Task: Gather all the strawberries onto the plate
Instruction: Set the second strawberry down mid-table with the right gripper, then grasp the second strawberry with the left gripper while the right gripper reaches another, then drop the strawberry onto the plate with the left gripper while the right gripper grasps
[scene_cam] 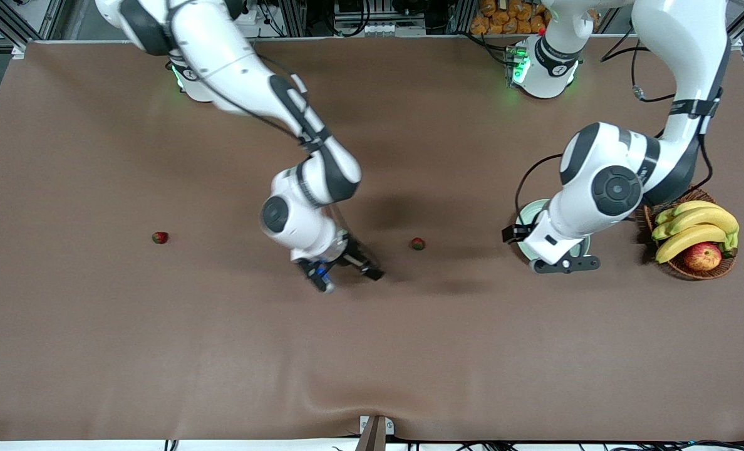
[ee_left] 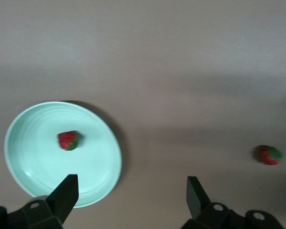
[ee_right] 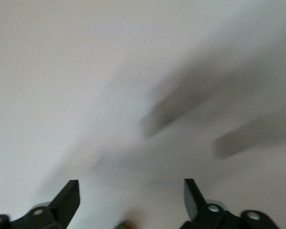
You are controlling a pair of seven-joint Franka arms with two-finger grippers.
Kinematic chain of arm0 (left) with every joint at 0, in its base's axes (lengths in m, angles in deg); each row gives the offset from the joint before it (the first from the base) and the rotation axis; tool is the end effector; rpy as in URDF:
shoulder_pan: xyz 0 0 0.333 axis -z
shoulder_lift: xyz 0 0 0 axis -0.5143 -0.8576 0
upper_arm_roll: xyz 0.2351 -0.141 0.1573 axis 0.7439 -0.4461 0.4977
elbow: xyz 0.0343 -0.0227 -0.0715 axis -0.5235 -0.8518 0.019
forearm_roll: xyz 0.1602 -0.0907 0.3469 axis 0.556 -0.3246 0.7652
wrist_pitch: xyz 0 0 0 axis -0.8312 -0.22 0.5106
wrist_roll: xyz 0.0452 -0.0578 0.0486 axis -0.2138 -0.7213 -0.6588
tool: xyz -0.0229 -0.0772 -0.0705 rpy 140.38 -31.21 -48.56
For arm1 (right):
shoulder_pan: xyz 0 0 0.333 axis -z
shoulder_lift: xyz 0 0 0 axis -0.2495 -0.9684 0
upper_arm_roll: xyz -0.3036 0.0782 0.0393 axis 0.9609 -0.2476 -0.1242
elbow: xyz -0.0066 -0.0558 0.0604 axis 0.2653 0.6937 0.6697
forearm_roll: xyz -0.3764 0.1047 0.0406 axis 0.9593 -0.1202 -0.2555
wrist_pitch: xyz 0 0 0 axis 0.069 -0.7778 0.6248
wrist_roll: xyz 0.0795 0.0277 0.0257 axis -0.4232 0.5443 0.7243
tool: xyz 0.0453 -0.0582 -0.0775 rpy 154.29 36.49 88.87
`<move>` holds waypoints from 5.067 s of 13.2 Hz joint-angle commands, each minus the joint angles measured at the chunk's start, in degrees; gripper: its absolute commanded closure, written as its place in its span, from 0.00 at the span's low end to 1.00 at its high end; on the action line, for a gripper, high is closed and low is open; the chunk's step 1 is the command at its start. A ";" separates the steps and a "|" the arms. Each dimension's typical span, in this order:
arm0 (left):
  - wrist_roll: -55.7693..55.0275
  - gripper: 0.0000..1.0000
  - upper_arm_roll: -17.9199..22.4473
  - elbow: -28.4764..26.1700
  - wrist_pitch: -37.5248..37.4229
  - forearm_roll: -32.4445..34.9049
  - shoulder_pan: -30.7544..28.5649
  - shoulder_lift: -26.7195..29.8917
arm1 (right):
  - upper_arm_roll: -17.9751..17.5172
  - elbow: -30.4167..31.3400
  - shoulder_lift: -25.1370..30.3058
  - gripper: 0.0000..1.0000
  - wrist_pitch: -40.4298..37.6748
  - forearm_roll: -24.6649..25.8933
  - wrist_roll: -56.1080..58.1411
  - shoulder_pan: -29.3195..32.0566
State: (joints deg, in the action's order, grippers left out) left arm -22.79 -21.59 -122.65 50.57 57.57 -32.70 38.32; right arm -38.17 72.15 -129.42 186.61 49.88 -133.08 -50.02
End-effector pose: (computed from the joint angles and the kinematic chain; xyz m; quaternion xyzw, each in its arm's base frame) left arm 0.5987 -0.2043 0.3469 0.9985 0.0272 -0.0475 0.0029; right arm 0.6241 0.3969 0.2206 -0.9219 0.3301 0.0640 0.1925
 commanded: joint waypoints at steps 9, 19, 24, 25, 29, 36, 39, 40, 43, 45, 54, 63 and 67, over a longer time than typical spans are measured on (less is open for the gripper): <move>-14.62 0.00 2.35 20.47 2.52 1.12 21.68 -19.65 | -1.11 14.81 17.53 0.00 -15.73 25.87 37.70 26.14; -10.06 0.05 6.49 16.08 9.14 7.90 27.16 -23.44 | 1.25 26.59 21.59 0.00 -15.47 27.18 56.54 37.76; -9.61 0.24 6.40 11.33 9.23 7.90 26.37 -21.68 | 3.63 28.36 19.92 0.00 -15.56 28.85 56.45 37.33; -9.61 0.27 6.40 11.16 9.23 7.90 26.19 -21.68 | 3.63 29.23 19.66 0.00 -15.47 28.86 56.45 37.33; -9.44 0.47 6.40 11.33 9.05 7.90 26.01 -21.59 | 4.25 30.03 17.90 0.10 -14.95 29.81 56.19 36.27; -9.61 0.86 6.49 11.86 9.05 7.72 26.01 -21.68 | 4.33 29.77 16.14 0.38 -12.67 31.23 55.75 34.25; -9.35 1.00 6.40 11.68 9.05 7.90 24.53 -20.63 | 4.34 29.77 15.26 0.46 -11.52 31.23 55.84 34.25; -8.30 1.00 6.40 11.33 8.70 7.90 23.21 -18.36 | 4.34 29.77 15.35 0.51 -11.60 31.23 55.84 34.25; -0.67 1.00 5.88 10.98 0.81 7.02 17.59 -12.12 | 4.34 29.77 15.52 0.75 -12.40 31.23 56.19 34.25; 5.47 1.00 5.88 9.76 -4.03 6.84 13.29 -8.77 | 4.34 29.24 16.14 0.86 -12.48 31.05 55.75 34.08; 17.63 1.00 5.44 -14.57 7.69 7.72 -5.26 -0.23 | 4.25 13.62 13.52 0.94 -18.20 3.89 34.40 8.70; 16.94 0.71 5.44 -22.42 11.16 7.63 -5.45 3.90 | 4.25 6.49 2.35 0.92 7.64 -37.38 34.30 -9.86; 16.67 0.00 5.08 -22.16 11.07 6.93 -5.54 3.90 | 4.25 1.92 -3.18 0.88 15.80 -45.49 34.30 -14.70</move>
State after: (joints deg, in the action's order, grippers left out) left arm -5.39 -16.01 -143.72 61.26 64.36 -37.89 40.72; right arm -34.74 78.50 -128.31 199.27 8.37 -98.22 -62.50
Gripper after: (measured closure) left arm 0.445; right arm 0.692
